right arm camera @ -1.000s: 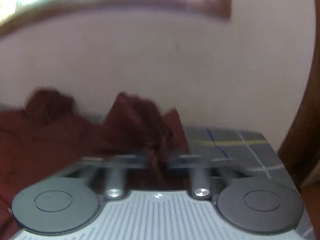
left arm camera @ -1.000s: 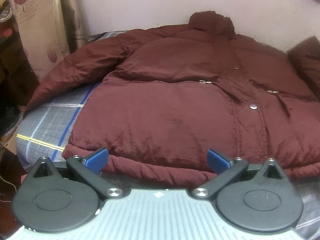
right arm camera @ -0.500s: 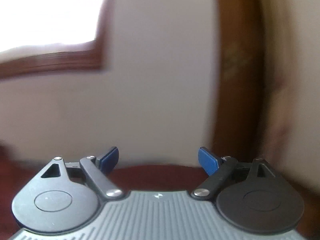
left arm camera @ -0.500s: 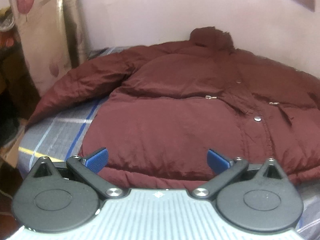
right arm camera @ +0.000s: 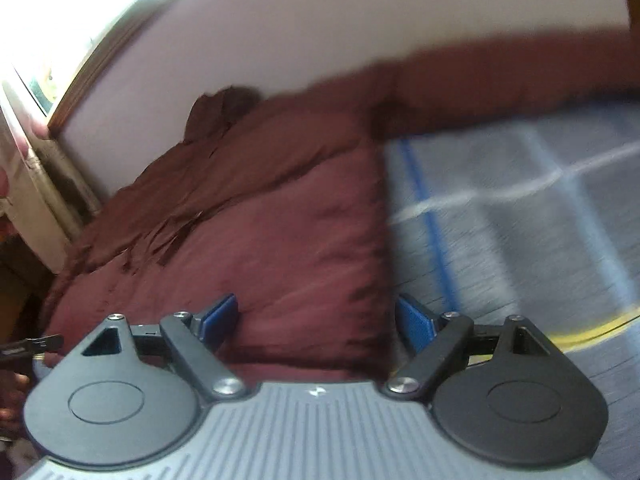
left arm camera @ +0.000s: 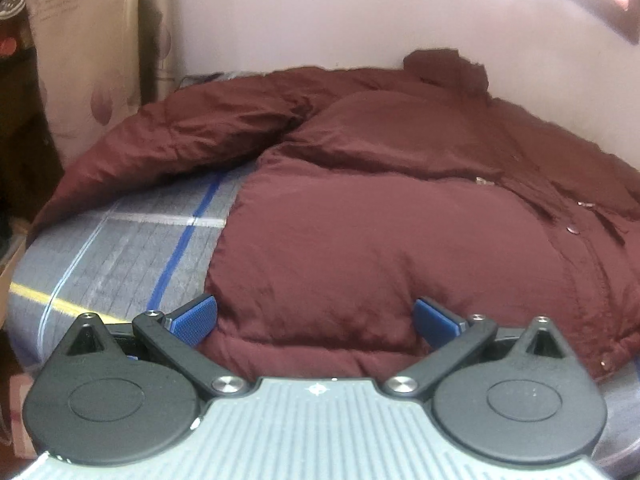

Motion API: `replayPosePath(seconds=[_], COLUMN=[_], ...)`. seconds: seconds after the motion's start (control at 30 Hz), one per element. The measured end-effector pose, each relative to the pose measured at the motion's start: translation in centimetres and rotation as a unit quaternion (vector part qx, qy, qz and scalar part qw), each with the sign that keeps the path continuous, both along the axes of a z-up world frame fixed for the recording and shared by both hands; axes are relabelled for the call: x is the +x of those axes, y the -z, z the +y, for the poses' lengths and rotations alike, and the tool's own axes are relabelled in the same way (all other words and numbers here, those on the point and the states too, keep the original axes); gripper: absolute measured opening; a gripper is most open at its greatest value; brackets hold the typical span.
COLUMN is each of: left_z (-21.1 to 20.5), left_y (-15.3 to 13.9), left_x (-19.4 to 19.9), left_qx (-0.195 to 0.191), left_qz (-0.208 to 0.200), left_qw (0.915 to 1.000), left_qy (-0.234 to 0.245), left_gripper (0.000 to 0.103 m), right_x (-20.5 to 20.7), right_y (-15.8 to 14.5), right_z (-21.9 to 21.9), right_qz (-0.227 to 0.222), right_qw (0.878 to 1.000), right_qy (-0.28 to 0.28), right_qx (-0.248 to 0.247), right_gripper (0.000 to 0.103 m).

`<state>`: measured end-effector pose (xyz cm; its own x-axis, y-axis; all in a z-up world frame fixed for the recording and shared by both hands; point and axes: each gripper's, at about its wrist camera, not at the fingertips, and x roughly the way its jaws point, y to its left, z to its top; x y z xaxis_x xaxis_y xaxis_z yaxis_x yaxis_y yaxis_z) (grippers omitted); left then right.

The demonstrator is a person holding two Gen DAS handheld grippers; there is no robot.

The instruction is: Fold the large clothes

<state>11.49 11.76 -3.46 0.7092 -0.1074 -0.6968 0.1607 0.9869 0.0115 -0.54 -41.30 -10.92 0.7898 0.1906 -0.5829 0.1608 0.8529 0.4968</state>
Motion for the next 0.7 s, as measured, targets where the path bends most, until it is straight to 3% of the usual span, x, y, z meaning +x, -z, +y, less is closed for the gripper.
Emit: replayPosePath(seconds=[0.07,0.1,0.17,0.23,0.27,0.3,0.33,0.4,0.43,0.5,0.7], left_z=[0.2,0.2,0.5,0.5,0.4,0.4,0.5,0.7,0.9,1.1,2.3], left_y=[0.5,0.7,1.1,1.3,1.3,1.2,1.0,0.4,0.1,-0.4,-2.6], left_x=[0.7,1.1,1.8,2.4,2.5,2.6,2.7,2.8,2.8,2.3,-1.2], left_qx=[-0.006,-0.015,-0.046,-0.061,-0.064,-0.068,-0.072,-0.083,-0.088,-0.090,-0.104], left_qz=[-0.002,0.000,-0.005,-0.010,-0.015,-0.020,-0.025,-0.020,-0.020,-0.018,-0.024], left_qw=[0.9999,0.9998,0.9988,0.9978,0.9975,0.9971,0.9966,0.9957,0.9953,0.9952,0.9930], left_qy=[0.009,0.011,0.016,0.022,0.026,0.029,0.031,0.035,0.035,0.035,0.051], left_gripper=[0.103,0.103,0.103,0.101,0.092,0.072,0.062,0.015,0.005,0.000,0.000], right_x=[0.7,0.9,1.5,2.1,2.3,2.3,2.2,1.7,1.5,0.9,-1.8], right_y=[-0.1,-0.1,0.0,0.3,0.3,0.3,0.2,0.2,0.1,-0.2,-1.6], right_z=[0.6,0.9,1.0,1.2,1.0,1.0,1.1,0.9,0.7,0.6,0.8], right_qz=[0.001,0.000,-0.002,-0.006,-0.008,-0.011,-0.014,-0.020,-0.021,-0.025,-0.036], right_qw=[1.000,1.000,1.000,1.000,1.000,1.000,1.000,0.999,0.999,0.999,0.998], right_qy=[-0.007,-0.006,-0.011,-0.015,-0.017,-0.019,-0.022,-0.028,-0.029,-0.027,-0.036], right_qx=[-0.013,-0.016,-0.010,-0.009,-0.009,-0.012,-0.015,-0.012,-0.008,0.003,0.043], right_gripper=[0.066,0.063,0.044,0.035,0.030,0.028,0.025,0.021,0.019,0.017,0.016])
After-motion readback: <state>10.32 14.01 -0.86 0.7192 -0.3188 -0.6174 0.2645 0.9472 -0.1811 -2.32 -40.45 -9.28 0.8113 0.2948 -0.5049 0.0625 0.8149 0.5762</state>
